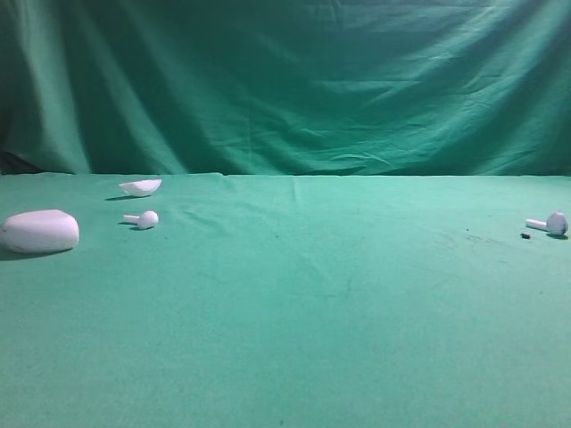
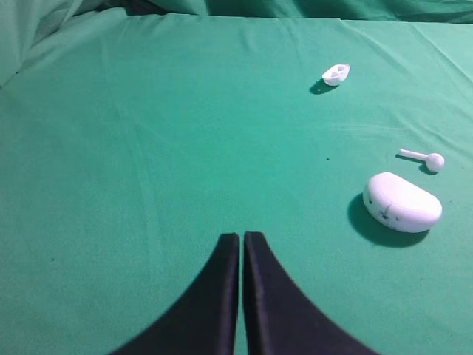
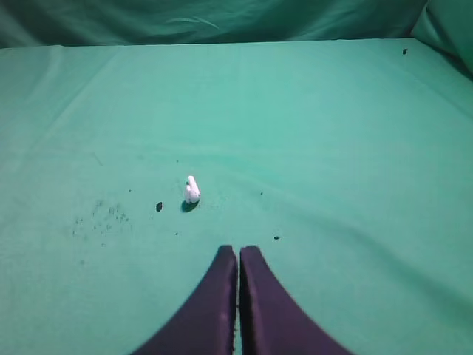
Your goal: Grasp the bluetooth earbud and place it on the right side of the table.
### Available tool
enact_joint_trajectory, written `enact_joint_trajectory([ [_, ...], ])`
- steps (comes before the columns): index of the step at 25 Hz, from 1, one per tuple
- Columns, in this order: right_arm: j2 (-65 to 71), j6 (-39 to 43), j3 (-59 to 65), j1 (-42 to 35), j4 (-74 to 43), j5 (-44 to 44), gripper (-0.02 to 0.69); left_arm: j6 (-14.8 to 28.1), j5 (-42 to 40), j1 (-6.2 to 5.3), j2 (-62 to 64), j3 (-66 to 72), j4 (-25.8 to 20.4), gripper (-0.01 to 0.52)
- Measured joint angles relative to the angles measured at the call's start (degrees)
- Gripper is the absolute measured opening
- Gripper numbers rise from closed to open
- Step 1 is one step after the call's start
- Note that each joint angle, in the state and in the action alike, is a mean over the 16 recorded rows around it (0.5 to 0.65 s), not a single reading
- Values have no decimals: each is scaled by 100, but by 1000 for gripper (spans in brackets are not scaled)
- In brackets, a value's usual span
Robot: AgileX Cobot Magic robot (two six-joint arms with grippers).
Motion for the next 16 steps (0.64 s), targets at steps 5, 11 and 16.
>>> enact_joint_trajectory([
  [5,0,0,2,-1,-4,56,0,0,0,0,0,0,0,0],
  [11,0,0,2,-1,-7,59,0,0,0,0,0,0,0,0],
  [16,0,1,2,-1,-10,59,0,0,0,0,0,0,0,0],
])
